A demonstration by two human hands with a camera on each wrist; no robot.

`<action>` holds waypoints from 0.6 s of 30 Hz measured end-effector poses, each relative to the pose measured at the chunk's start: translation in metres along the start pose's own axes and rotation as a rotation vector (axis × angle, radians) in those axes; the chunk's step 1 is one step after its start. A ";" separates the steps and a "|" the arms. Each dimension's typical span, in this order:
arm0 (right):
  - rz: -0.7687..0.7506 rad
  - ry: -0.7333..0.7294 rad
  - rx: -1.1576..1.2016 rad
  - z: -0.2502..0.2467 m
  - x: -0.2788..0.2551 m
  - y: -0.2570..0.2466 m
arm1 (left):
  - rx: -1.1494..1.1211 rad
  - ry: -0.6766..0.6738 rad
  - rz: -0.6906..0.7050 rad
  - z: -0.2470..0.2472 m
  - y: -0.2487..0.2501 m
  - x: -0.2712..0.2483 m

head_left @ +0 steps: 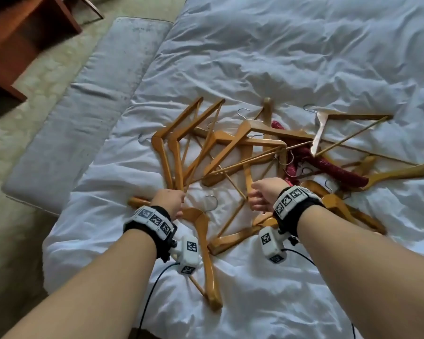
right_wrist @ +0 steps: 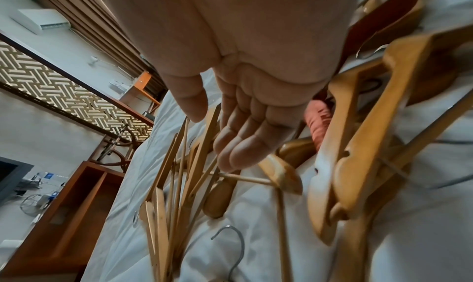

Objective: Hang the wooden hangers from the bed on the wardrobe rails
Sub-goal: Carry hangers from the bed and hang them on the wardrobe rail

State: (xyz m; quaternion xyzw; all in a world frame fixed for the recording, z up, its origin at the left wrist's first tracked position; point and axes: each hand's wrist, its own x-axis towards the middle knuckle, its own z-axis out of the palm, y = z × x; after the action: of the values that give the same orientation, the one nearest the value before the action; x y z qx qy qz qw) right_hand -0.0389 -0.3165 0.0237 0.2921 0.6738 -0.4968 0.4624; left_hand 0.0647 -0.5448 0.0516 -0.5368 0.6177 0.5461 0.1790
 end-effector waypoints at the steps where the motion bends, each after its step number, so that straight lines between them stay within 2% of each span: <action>1: 0.006 -0.020 -0.010 0.006 0.009 -0.003 | 0.014 0.012 -0.023 0.001 -0.002 0.012; 6: 0.014 -0.097 0.005 0.038 0.047 -0.008 | -0.084 0.016 -0.121 0.012 -0.015 0.058; 11: 0.008 -0.112 0.072 0.066 0.074 -0.005 | -0.335 0.003 -0.206 0.023 -0.022 0.087; 18: 0.017 -0.136 0.048 0.087 0.093 0.001 | -0.583 -0.050 -0.246 0.026 -0.027 0.116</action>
State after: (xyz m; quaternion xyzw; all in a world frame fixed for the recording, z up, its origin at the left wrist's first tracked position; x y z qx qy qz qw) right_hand -0.0464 -0.4044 -0.0688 0.2742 0.6263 -0.5275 0.5043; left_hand 0.0363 -0.5715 -0.0636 -0.6224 0.3612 0.6875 0.0976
